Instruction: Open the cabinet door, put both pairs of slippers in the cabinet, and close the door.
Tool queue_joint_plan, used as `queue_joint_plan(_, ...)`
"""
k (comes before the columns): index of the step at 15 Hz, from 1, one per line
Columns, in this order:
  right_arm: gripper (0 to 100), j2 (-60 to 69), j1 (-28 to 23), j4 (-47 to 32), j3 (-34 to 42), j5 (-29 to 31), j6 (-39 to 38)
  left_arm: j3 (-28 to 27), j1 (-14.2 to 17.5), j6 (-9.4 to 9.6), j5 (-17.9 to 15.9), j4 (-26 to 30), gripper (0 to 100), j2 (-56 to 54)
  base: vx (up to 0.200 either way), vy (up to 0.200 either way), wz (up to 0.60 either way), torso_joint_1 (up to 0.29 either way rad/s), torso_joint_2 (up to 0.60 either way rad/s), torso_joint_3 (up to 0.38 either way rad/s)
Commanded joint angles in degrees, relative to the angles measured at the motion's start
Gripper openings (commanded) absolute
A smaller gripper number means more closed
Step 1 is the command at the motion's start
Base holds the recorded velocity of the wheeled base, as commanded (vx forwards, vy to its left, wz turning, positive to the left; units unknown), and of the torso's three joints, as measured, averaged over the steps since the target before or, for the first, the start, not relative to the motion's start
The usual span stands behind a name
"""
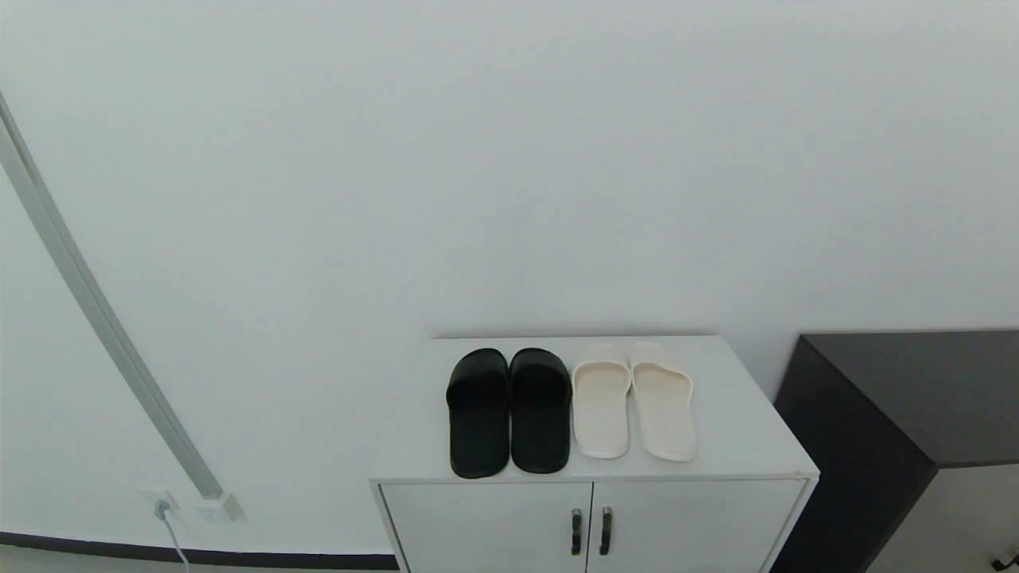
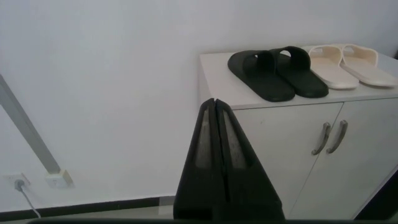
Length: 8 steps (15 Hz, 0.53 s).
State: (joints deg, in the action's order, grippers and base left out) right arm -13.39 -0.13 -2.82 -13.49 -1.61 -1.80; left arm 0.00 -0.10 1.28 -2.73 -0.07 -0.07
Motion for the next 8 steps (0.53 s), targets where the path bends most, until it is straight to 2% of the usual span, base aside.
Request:
queue_joint_plan(1,100,-15.35,0.13,2.64,-2.5,-4.02,0.49,-0.09,0.01,-0.58,0.01,-0.01,0,0.07,0.0,0.0,0.0,0.0,0.0,0.0)
queue_joint_plan(3,100,-24.67,2.24,9.67,-2.94,-4.37,0.22,-0.09,0.01,-0.66,0.01,-0.01,0,0.07,0.0,0.0,0.0,0.0,0.0,0.0)
queue_joint_plan(5,100,-32.49,6.46,15.74,-4.08,-3.66,-0.13,-0.09,0.01,-0.66,0.01,-0.01,0,0.07,0.0,0.0,0.0,0.0,0.0,0.0)
queue_joint_plan(8,100,-40.58,15.08,19.78,-8.48,2.75,-3.56,-0.09,0.01,-0.66,0.09,-0.01,0,0.07,0.0,0.0,0.0,0.0,0.0,0.0)
